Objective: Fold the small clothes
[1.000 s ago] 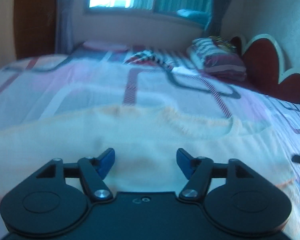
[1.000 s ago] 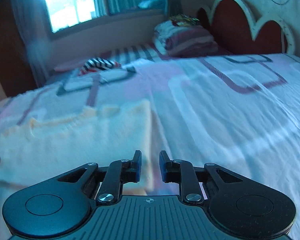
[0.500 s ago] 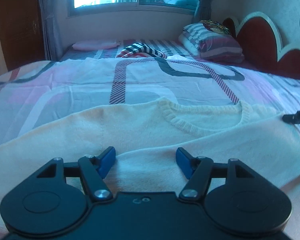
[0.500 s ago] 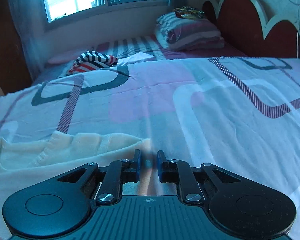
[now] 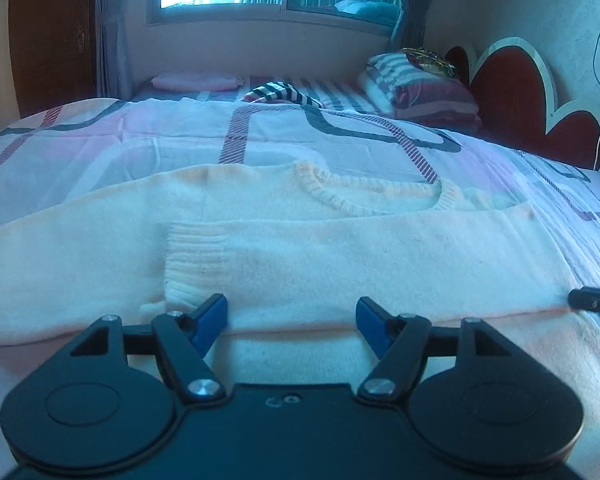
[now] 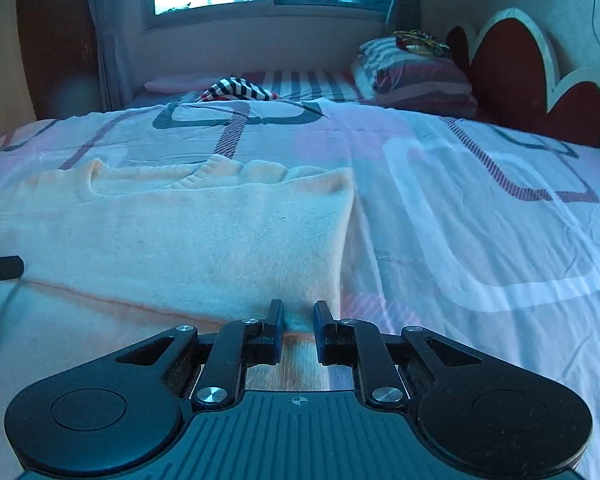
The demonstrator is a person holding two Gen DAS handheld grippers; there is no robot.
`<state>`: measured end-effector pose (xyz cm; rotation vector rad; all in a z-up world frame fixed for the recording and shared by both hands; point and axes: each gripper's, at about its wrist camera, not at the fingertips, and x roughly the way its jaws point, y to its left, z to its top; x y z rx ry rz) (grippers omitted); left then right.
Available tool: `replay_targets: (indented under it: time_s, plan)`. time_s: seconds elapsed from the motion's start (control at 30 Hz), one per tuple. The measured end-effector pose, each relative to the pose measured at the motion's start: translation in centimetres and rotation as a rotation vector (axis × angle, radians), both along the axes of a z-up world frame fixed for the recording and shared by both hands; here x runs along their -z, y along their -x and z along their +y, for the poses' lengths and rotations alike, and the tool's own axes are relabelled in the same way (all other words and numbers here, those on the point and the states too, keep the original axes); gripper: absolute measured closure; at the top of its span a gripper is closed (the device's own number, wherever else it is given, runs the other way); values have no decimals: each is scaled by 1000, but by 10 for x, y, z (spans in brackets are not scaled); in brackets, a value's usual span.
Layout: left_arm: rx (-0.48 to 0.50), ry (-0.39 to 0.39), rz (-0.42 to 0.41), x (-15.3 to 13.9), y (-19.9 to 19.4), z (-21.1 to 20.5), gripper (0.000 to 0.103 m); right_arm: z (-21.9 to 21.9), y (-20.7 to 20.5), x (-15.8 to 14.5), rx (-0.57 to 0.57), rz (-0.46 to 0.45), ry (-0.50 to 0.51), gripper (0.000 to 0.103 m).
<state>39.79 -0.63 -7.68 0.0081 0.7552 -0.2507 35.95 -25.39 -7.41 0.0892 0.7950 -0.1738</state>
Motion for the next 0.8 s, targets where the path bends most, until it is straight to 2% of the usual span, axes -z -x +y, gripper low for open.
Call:
replay_targets:
  time_s: [0.07,0.1,0.17,0.23,0.33,0.47,0.53,0.6,0.63,0.67,0.8]
  plan:
    - [-9,1,7,1,2,6,32,2,6,-8,20,-53,-17,89]
    - [-11,-6,15,2,3,9,32,4,5,-7,19,-49,-4,89]
    - [-29,-5,9,0,9,23,32,2,-5,5,24,60,-14,89]
    - [-73,15,12,-4,18,45,32,-1,-2,-2,39,42,-26,89]
    - [-200,32,13,-8,33,94,29,1,9,-15,50,5,-40,89]
    - [-422,55,26,-7,54,182,32,3,19,-19,84,17,-114,89]
    - [-531,123,25,-8,64,230,35,6,24,-20,95,21,-135,88]
    - [-639,245,8,-8,75,274,44,10,26,-21,101,26,-156,83]
    - [-689,300,-1,-8,79,292,49,12,27,-21,105,27,-160,70]
    - [-740,347,-16,-8,82,309,51,15,28,-22,108,23,-159,52]
    - [-848,510,-52,-4,82,347,55,28,26,-29,105,-14,-153,49]
